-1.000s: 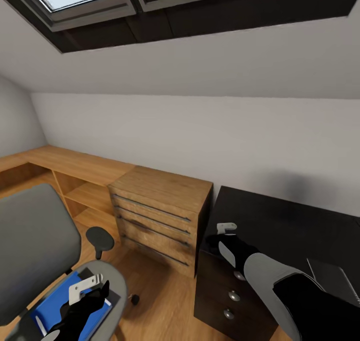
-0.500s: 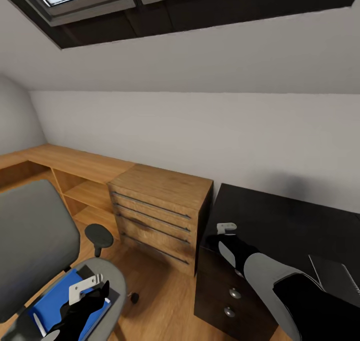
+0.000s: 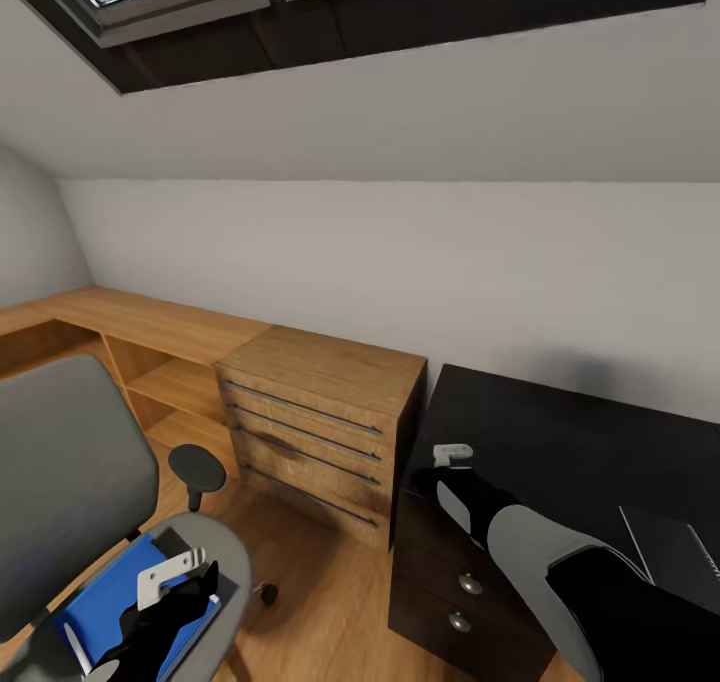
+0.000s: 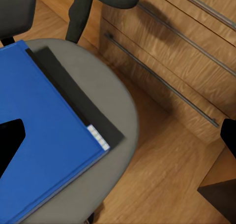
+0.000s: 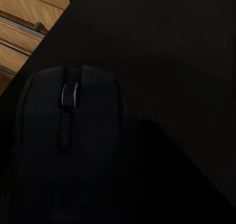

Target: In the bedroom, organize the workspace by keeping the computer under the desk, ensuring the monitor is on the desk, placing the keyboard on the desk next to the monitor, placing the mouse on the desk next to the keyboard, moving the folder from the swivel chair onto the desk next to the mouse, stacking the notebook on top of the folder with the pen on top of the notebook, and positioning the swivel chair next to the desk.

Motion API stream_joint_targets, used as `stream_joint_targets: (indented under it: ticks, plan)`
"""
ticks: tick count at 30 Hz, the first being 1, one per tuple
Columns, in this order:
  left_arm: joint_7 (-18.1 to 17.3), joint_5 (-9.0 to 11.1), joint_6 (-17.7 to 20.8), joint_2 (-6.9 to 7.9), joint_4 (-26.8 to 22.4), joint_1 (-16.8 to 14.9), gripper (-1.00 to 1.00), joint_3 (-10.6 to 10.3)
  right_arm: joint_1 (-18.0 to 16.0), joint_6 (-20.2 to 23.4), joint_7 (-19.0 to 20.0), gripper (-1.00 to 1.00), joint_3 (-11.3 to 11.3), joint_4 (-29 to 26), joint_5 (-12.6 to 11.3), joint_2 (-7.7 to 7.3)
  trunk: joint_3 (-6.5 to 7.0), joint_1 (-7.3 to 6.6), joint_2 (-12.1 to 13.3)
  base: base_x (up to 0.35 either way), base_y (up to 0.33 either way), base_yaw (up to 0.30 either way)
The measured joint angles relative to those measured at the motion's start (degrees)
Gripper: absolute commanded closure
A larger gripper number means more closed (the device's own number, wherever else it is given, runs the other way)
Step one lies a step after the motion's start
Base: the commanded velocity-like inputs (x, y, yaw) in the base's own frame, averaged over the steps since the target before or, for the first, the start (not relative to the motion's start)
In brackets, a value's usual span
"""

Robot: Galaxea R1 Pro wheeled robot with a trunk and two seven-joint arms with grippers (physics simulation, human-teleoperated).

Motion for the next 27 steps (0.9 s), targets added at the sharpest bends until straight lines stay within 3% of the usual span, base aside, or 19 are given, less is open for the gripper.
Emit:
stream_joint_targets:
  ticks: [22, 27]
  plan:
    - [0.1, 0.0, 0.0, 0.02, 0.0, 0.0, -1.00, 0.0, 0.0, -0.1, -0.2, 1.00, 0.2, 0.0, 0.2, 0.05, 0.00, 0.00, 0.0, 0.000, 0.000, 0.000]
    - [0.1, -0.1, 0.0, 0.04, 0.0, 0.0, -1.00, 0.0, 0.0, -0.1, -0.1, 1.00, 0.3, -0.1, 0.0, -0.02, 0.88, -1.08, 2.0, 0.000, 0.000, 0.000]
